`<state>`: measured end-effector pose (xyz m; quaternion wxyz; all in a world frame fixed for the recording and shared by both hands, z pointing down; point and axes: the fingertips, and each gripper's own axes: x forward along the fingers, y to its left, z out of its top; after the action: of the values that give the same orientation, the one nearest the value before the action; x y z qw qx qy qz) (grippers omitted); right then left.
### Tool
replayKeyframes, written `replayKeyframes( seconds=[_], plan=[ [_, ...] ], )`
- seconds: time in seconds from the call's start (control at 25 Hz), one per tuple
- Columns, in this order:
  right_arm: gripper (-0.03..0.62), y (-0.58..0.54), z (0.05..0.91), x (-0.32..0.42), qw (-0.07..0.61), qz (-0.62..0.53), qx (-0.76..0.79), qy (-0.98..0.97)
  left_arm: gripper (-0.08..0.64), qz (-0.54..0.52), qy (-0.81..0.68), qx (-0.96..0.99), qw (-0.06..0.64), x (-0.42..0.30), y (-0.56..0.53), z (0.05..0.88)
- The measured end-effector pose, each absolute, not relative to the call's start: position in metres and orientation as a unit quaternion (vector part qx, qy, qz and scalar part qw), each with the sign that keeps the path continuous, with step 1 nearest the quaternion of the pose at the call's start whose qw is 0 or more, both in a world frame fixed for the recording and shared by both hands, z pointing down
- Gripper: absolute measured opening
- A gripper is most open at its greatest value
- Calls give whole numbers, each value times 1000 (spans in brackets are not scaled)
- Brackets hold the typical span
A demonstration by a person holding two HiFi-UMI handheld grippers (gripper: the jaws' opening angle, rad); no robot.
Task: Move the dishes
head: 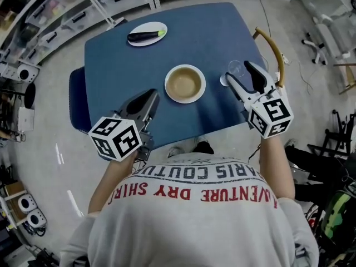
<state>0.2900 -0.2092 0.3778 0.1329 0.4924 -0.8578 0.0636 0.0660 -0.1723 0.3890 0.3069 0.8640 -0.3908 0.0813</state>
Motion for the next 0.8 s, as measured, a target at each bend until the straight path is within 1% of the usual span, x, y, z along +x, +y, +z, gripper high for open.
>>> replayKeyframes(
  seconds=[0.04, 0.12, 0.16, 0.2, 0.4, 0.6, 0.8],
  plan=[
    [261, -206, 373, 284, 131, 58, 487, -862, 41, 79, -390, 865, 306, 65, -172, 388],
    [182, -199, 368, 271, 125, 55, 476, -869, 41, 77, -387, 867, 304, 62, -172, 387],
    [155, -195, 367, 264, 120, 59, 469, -873, 41, 76, -386, 868, 303, 61, -171, 386],
    [149, -190, 367, 256, 116, 64, 462, -877, 41, 76, -385, 869, 301, 59, -170, 385],
    [55, -173, 379, 227, 113, 80, 434, -890, 41, 73, -381, 874, 293, 55, -165, 383],
    [32, -166, 390, 207, 112, 98, 405, -902, 41, 76, -384, 872, 293, 54, -166, 384],
    [26, -165, 406, 193, 127, 118, 391, -904, 41, 84, -385, 868, 300, 51, -165, 392]
  ],
)
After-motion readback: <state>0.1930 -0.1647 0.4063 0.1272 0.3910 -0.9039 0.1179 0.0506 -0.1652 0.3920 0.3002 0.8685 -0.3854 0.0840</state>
